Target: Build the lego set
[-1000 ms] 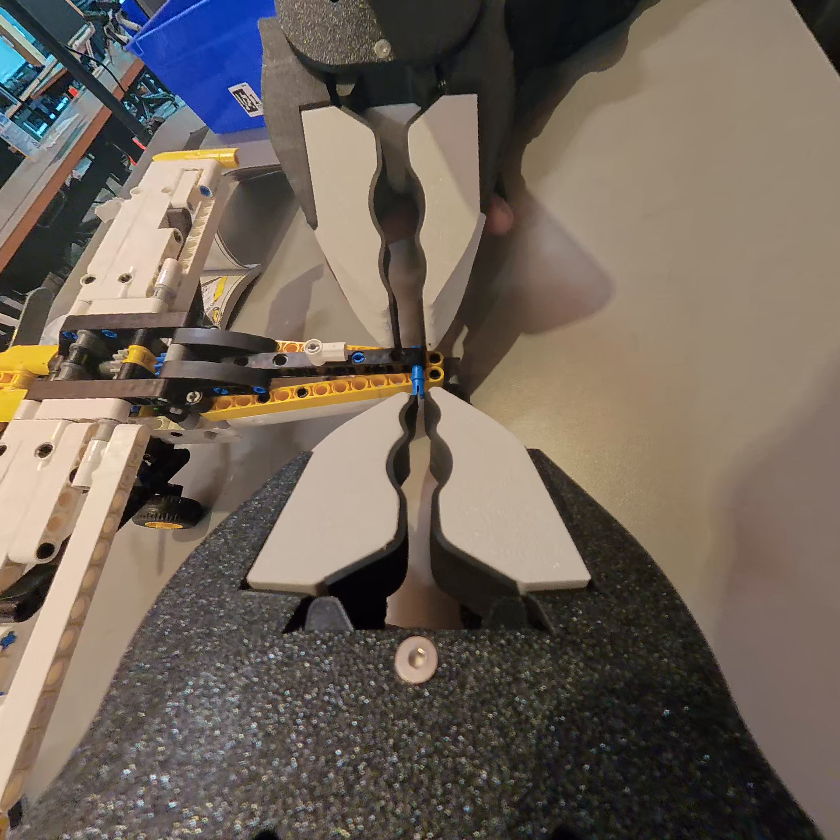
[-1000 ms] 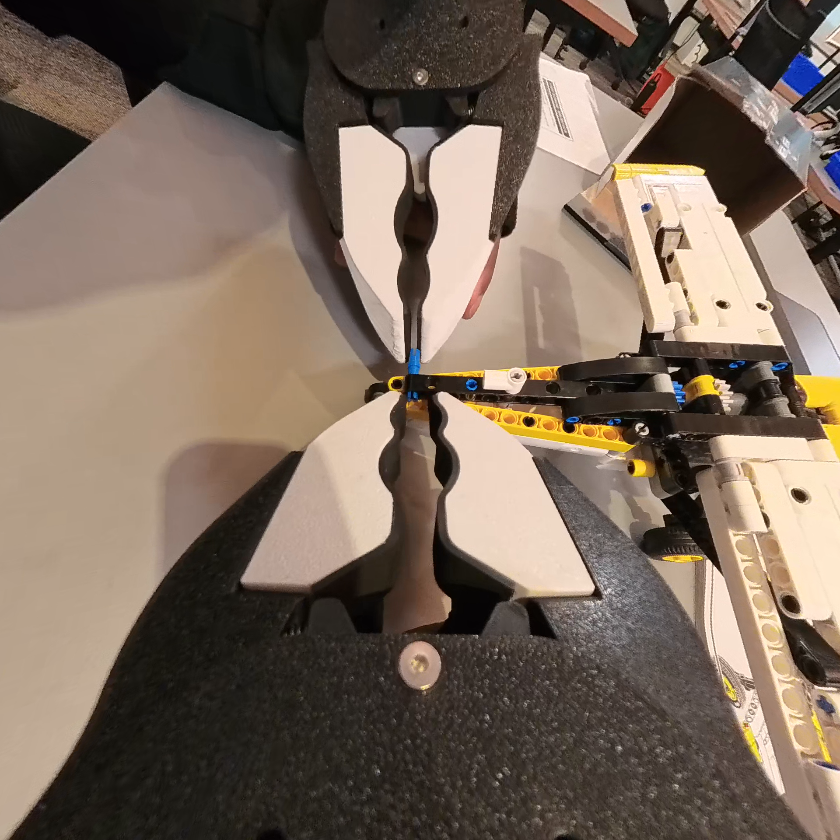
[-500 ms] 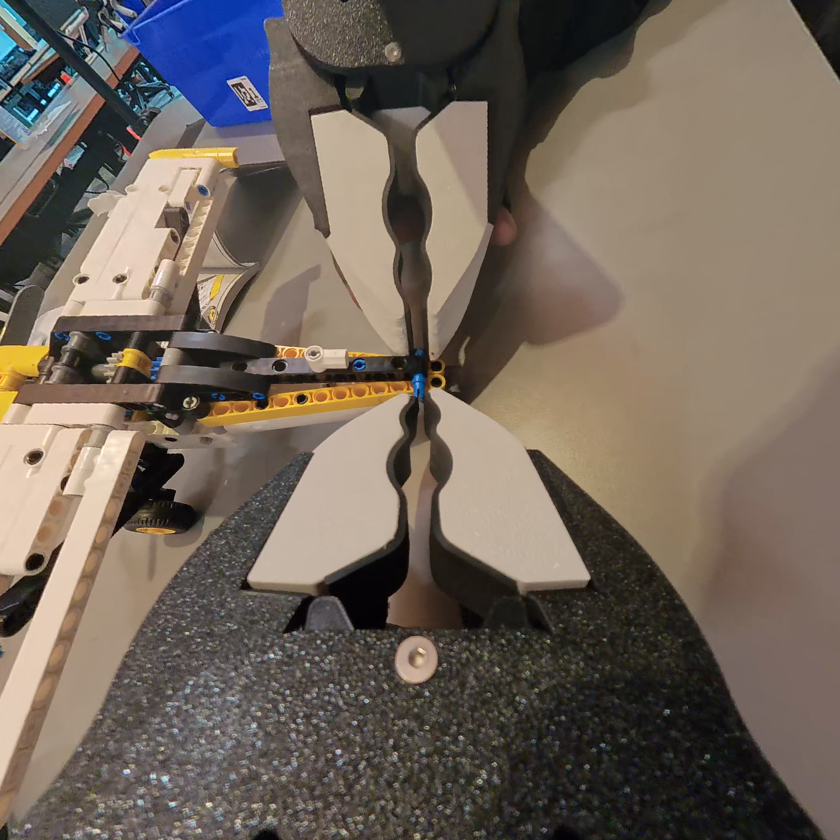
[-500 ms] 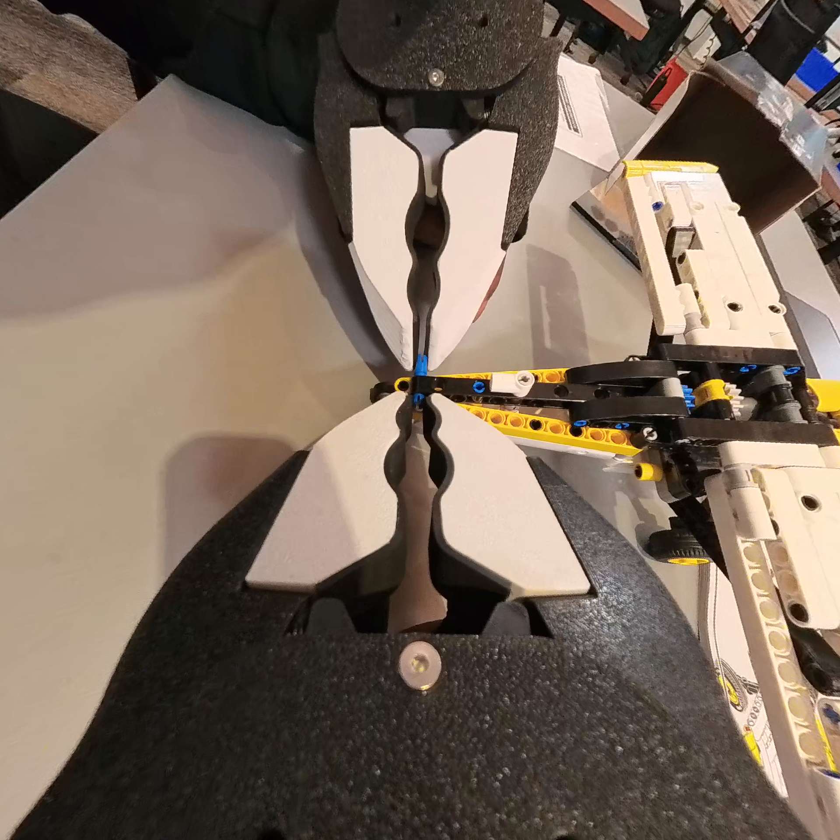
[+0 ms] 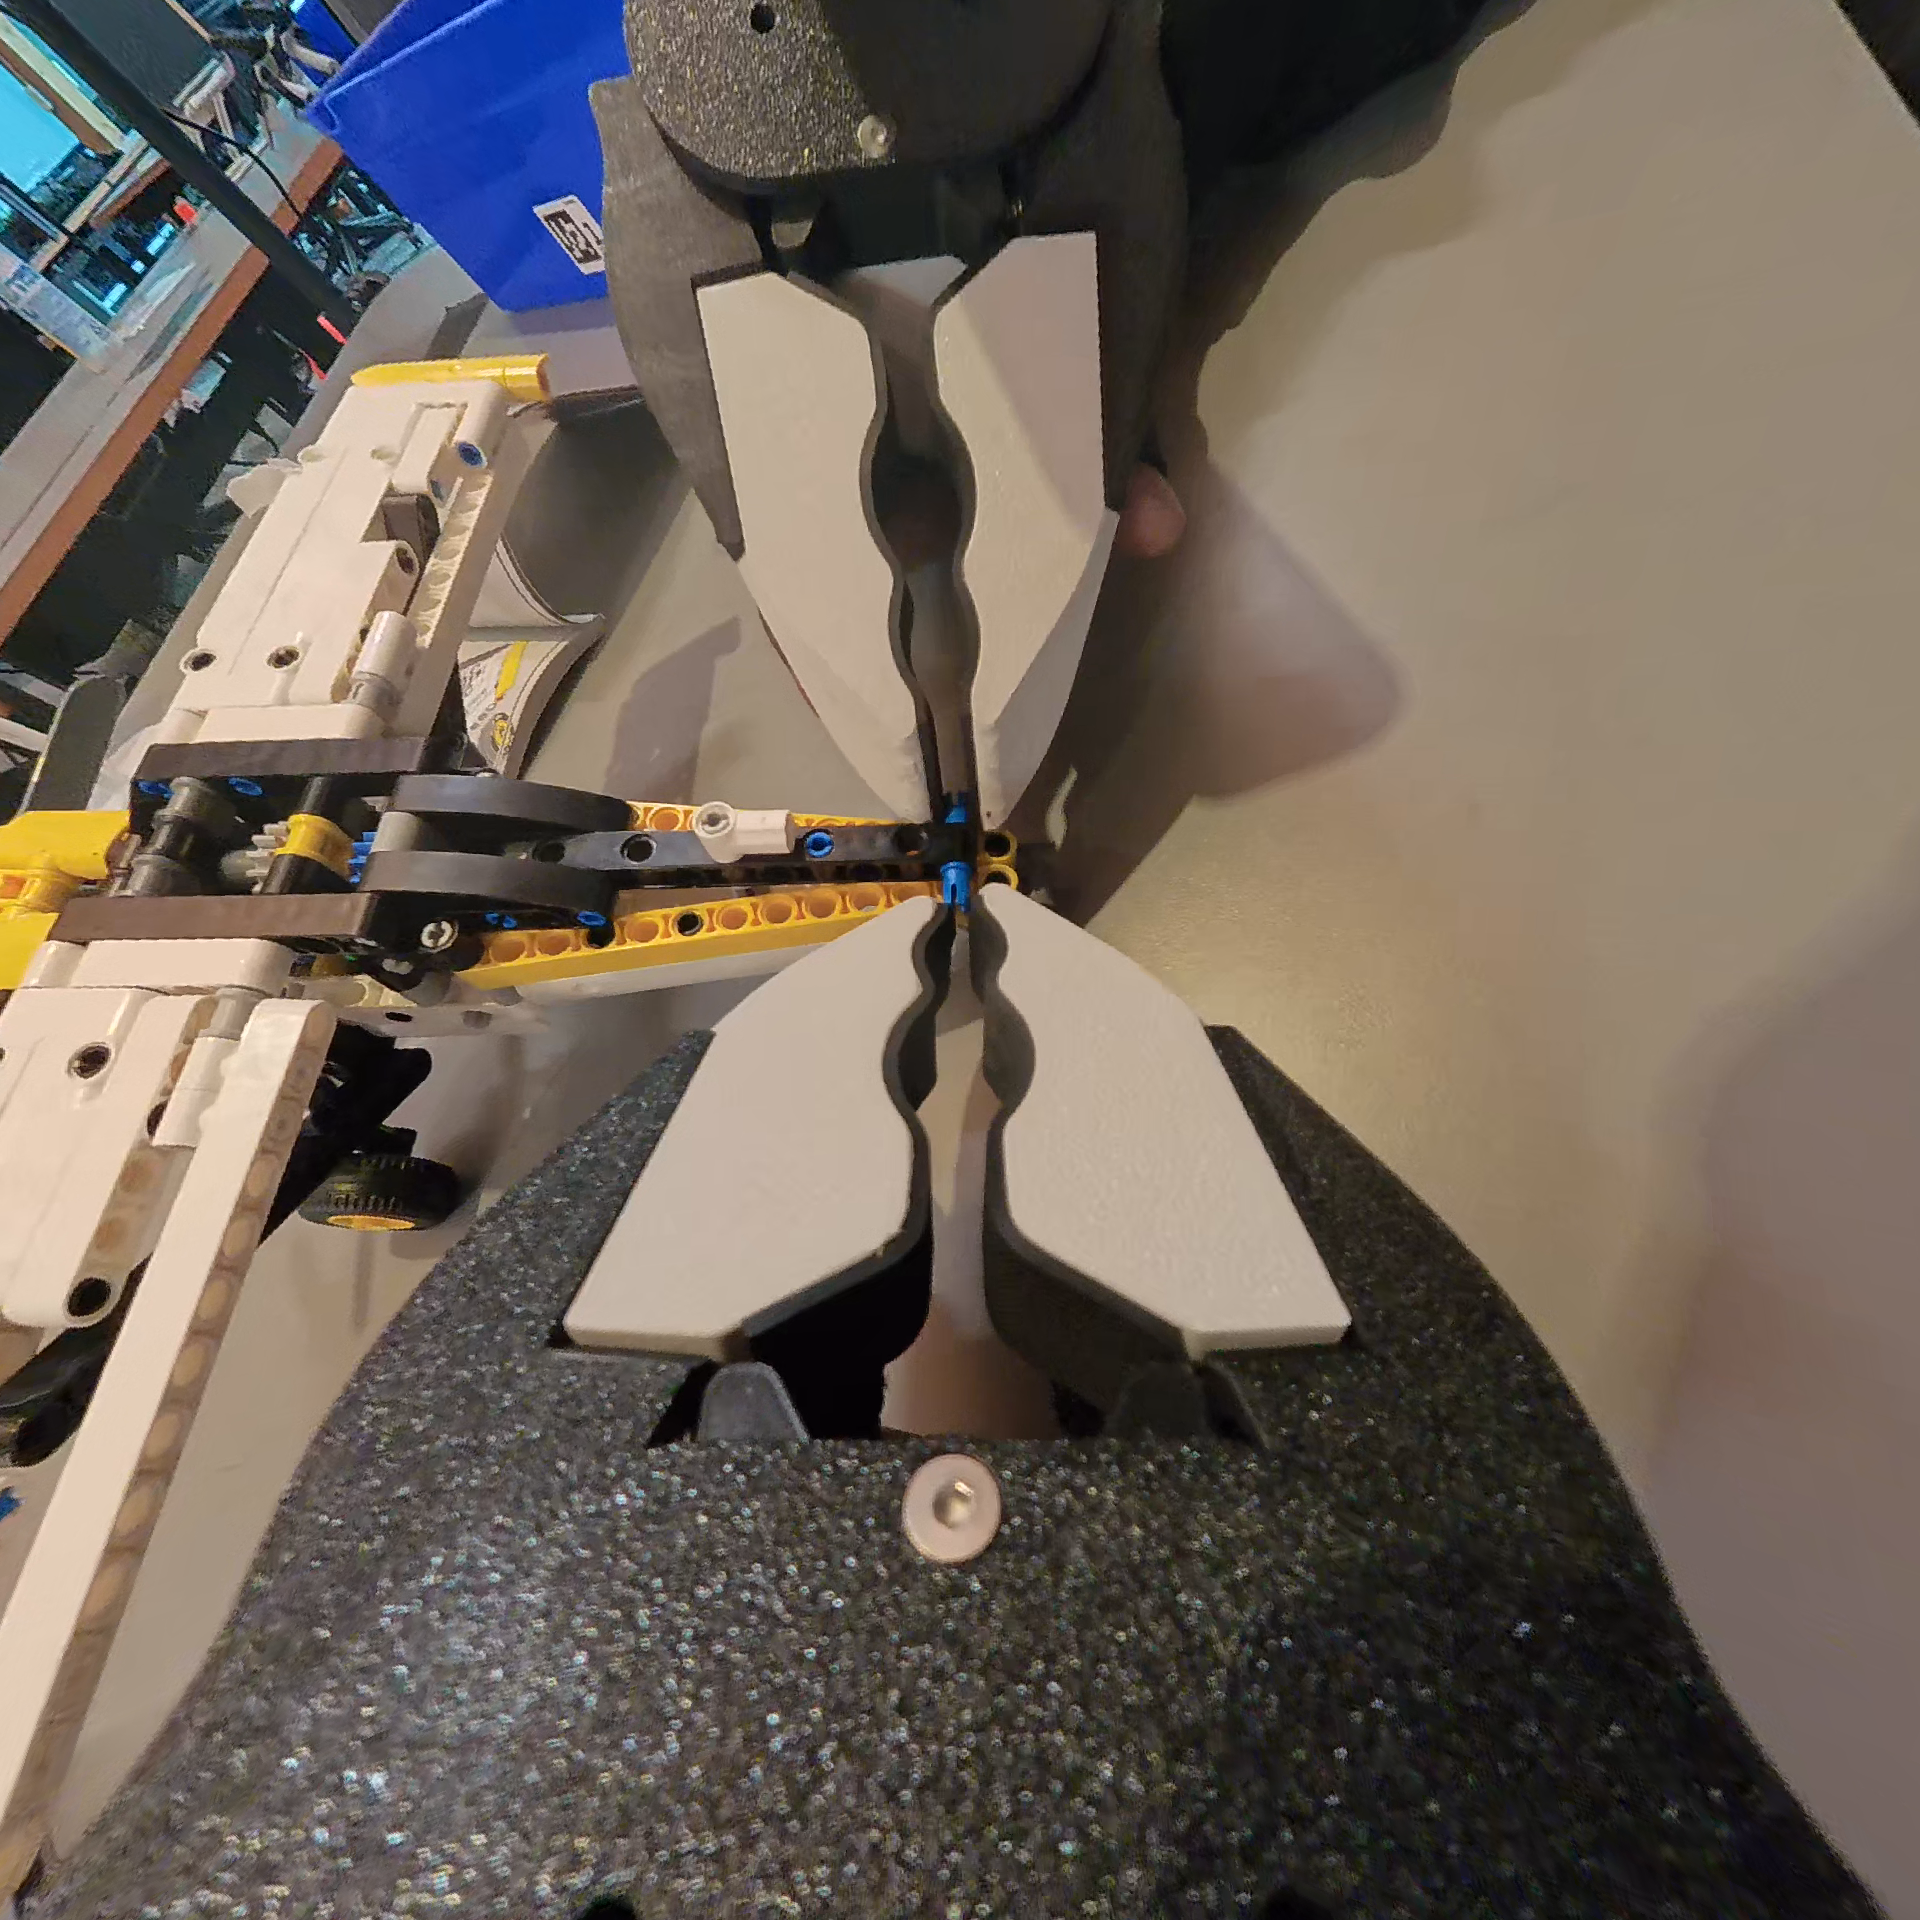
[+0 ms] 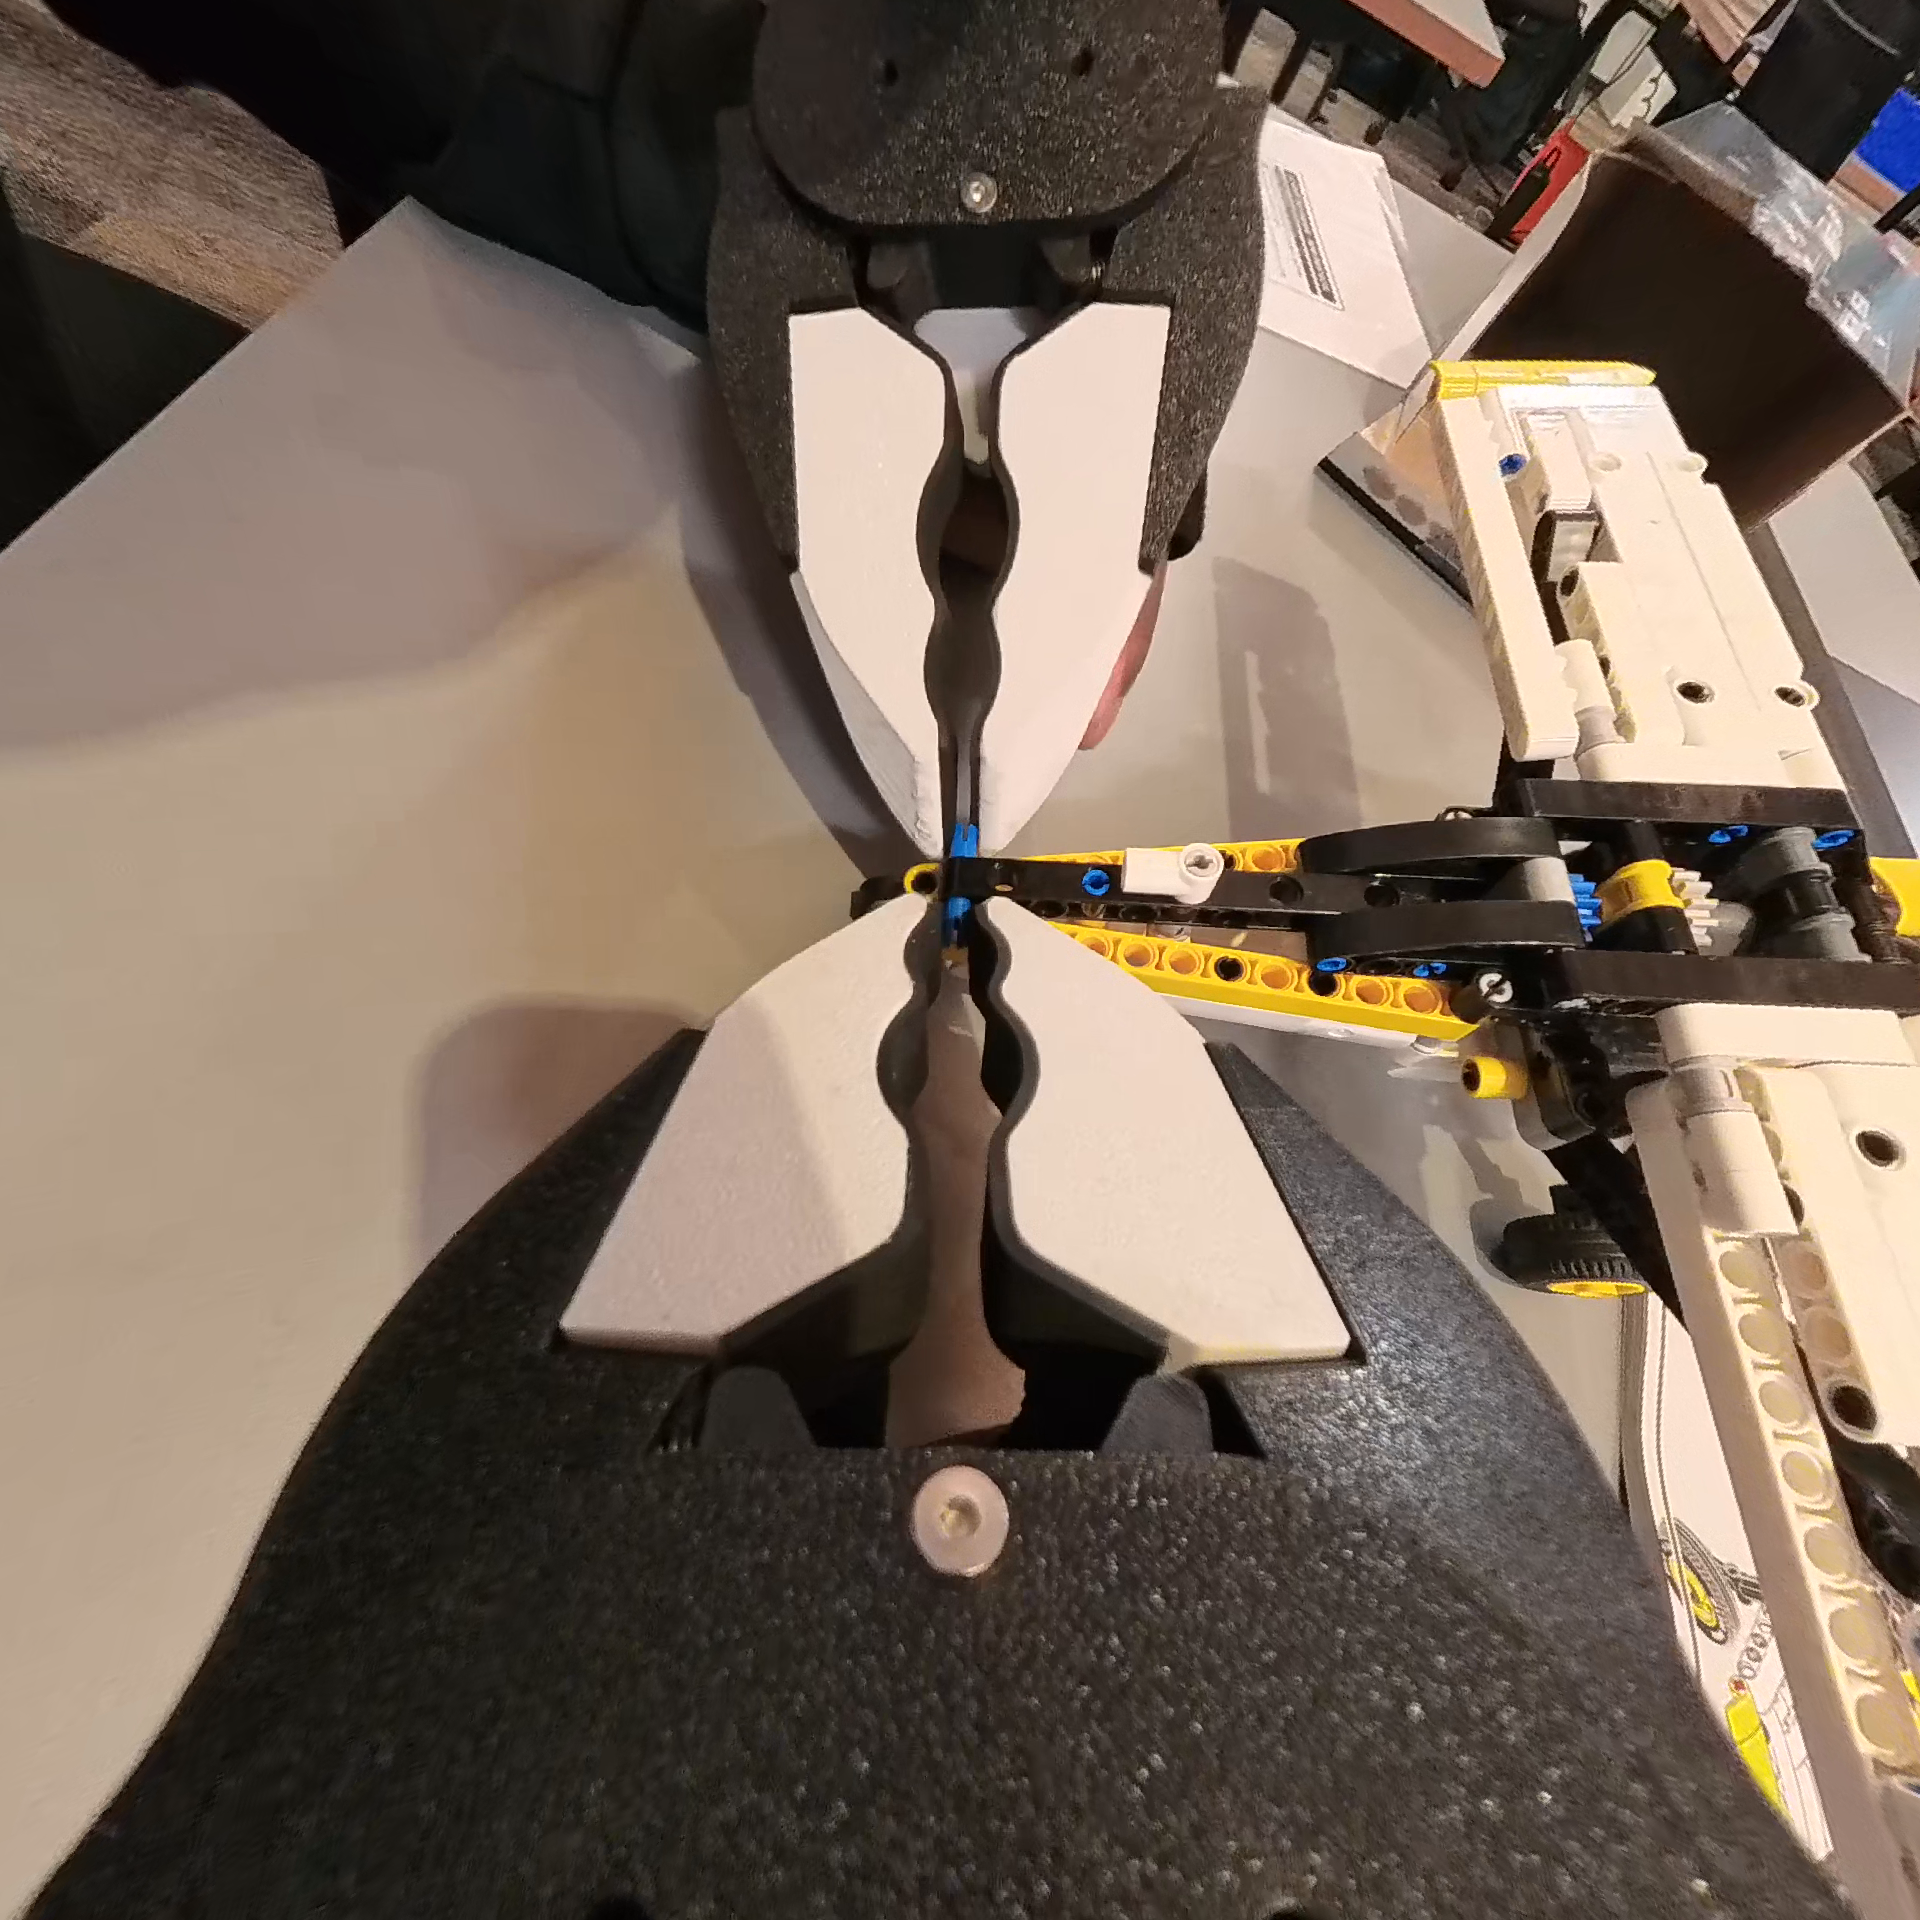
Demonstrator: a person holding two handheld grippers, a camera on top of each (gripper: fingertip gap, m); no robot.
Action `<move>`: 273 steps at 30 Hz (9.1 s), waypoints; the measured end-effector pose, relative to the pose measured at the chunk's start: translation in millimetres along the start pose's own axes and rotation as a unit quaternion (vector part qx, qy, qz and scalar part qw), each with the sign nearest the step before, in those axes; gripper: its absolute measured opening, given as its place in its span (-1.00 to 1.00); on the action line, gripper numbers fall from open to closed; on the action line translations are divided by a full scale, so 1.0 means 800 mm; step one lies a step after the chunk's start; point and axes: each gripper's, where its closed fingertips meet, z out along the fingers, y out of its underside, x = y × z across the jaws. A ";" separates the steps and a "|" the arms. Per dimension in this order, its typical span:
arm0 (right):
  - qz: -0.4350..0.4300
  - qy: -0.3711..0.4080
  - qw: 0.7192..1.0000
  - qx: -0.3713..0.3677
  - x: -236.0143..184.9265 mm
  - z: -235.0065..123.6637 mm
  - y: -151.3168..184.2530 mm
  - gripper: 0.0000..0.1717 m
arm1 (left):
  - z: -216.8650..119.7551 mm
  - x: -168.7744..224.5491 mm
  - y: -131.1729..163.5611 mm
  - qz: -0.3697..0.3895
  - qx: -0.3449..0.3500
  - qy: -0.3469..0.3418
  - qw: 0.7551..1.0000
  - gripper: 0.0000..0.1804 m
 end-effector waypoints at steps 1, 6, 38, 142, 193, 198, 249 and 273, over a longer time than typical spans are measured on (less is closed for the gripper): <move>-0.002 0.002 1.000 -0.001 0.000 0.000 0.000 -0.95 | 0.000 0.000 0.000 0.002 0.000 -0.003 1.000 -0.96; -0.012 0.008 1.000 0.003 -0.002 -0.006 0.001 -0.89 | -0.014 -0.010 0.001 -0.014 0.021 -0.025 0.999 -0.86; 0.027 0.047 0.998 -0.027 0.013 -0.009 0.016 -0.86 | -0.004 -0.027 -0.008 -0.019 -0.005 -0.050 0.999 -1.00; -0.010 0.159 0.981 -0.115 0.008 -0.042 0.051 -0.81 | -0.031 -0.157 0.093 -0.316 -0.250 -0.274 0.873 -0.55; 0.000 0.144 0.983 -0.117 0.007 -0.039 0.053 -0.82 | -0.306 -0.259 0.248 -0.420 -0.223 -0.578 0.663 -0.23; -0.003 0.147 0.982 -0.117 0.007 -0.039 0.053 -0.82 | -0.300 -0.295 0.284 -0.444 -0.229 -0.549 0.670 -0.45; -0.020 0.144 0.982 -0.118 0.003 -0.037 0.051 -0.91 | -0.106 -0.199 0.154 -0.377 -0.206 -0.329 0.841 -0.51; 0.046 0.180 0.977 -0.100 0.024 -0.050 0.052 -0.89 | -0.090 -0.151 -0.168 -0.033 0.217 -0.294 0.930 -0.91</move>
